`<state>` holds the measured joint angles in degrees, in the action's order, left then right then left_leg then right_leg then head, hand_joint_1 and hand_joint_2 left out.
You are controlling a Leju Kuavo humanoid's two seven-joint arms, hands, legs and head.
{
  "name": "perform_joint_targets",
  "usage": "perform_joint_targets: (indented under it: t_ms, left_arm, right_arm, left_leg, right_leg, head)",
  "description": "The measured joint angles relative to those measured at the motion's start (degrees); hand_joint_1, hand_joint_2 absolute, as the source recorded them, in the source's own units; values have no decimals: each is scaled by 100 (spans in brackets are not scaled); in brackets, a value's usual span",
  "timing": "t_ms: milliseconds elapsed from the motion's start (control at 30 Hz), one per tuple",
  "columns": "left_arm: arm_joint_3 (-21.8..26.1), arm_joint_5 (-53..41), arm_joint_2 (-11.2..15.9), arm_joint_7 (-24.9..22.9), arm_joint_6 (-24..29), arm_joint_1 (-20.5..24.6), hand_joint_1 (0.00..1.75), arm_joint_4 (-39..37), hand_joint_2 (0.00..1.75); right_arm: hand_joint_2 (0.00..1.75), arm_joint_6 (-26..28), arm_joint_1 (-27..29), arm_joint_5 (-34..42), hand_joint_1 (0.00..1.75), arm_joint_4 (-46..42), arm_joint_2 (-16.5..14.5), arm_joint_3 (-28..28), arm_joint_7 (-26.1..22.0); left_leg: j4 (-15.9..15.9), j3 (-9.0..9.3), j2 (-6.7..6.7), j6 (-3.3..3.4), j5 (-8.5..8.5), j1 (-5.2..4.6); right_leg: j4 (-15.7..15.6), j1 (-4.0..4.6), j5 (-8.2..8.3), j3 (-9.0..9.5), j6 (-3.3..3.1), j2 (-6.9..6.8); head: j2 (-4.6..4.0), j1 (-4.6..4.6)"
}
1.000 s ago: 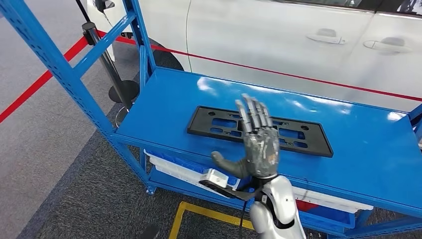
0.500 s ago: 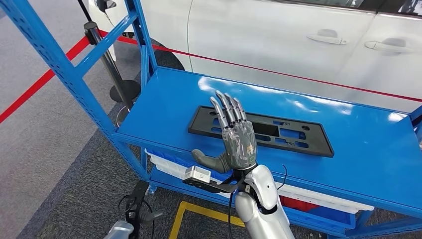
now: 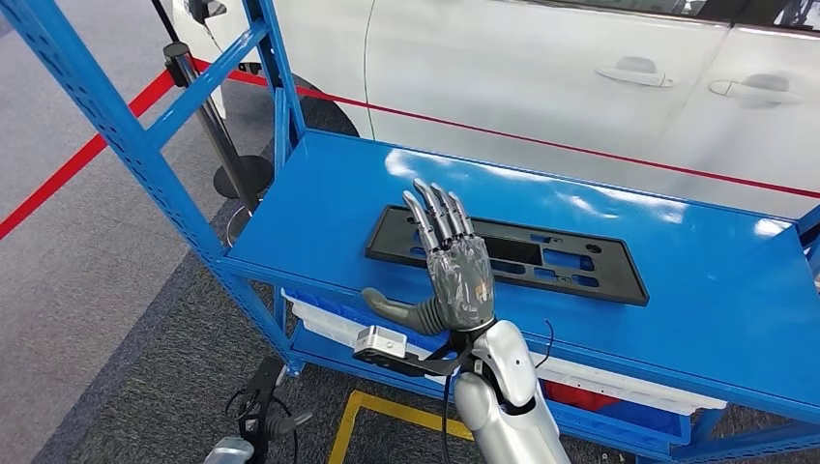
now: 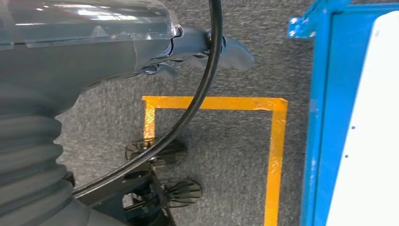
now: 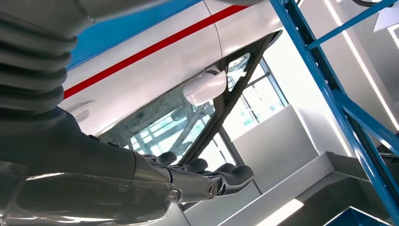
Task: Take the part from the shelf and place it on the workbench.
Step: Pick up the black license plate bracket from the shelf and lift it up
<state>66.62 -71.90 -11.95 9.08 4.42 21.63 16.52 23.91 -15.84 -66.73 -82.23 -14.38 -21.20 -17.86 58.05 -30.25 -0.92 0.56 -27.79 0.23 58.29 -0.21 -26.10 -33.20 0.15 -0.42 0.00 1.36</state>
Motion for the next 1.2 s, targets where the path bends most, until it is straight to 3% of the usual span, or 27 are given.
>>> perform_joint_targets:
  t_ms: [267,367,433,567,600,633,800,933,1200]
  left_arm:
    - [-70,11,39,-220,33,-46,0,0,0]
    - [-130,12,49,-294,44,-61,0,0,0]
    - [-174,4,53,-336,41,-66,0,0,0]
    - [-319,-8,55,-392,17,-42,0,0,0]
    - [-348,-5,55,-405,15,-36,0,0,0]
    - [-375,1,55,-419,18,-30,0,0,0]
    - [-477,29,40,-520,73,-10,0,0,0]
    - [-557,69,14,-596,92,-6,0,0,175]
    - [-658,136,-17,-692,96,-5,0,7,175]
  right_arm:
    - [175,38,-15,-63,0,78,-5,-54,-6]
    - [175,333,-44,-685,0,87,-3,-81,257]
    - [175,589,-208,-1489,0,96,57,-180,1035]
    - [175,580,-1151,-2257,0,248,555,-1275,4073]
    - [175,550,-1295,-2263,0,323,639,-1564,4472]
    - [175,531,-1367,-2264,0,416,678,-1763,4566]
    - [175,537,-1505,-2264,0,1054,725,-2104,3506]
    - [175,625,-1520,-2263,0,1598,730,-2188,3183]
    - [175,654,-1596,-2263,0,2454,618,-2461,3061]
  left_leg:
    - [-1,0,0,0,0,0]
    - [0,0,0,0,0,0]
    - [0,-3,2,0,1,0]
    - [1,-2,12,4,9,-1]
    - [2,0,14,4,9,-1]
    - [2,0,14,4,9,-1]
    - [3,-6,14,4,8,-1]
    - [2,-9,15,4,8,-1]
    - [3,-8,17,4,8,-1]
  right_leg:
    - [0,0,0,0,0,0]
    - [0,0,0,0,0,0]
    - [1,-1,2,-4,1,3]
    - [-1,-1,13,-9,9,11]
    - [-2,0,13,-8,10,12]
    - [-2,0,13,-8,10,12]
    - [-1,1,13,-15,10,13]
    - [-1,0,13,-17,10,13]
    - [-1,0,14,-17,10,15]
  head:
    - [0,0]
    - [0,-1]
    - [0,1]
    - [0,-2]
    - [0,-4]
    - [0,-3]
    - [0,-3]
    - [0,-4]
    - [0,-3]
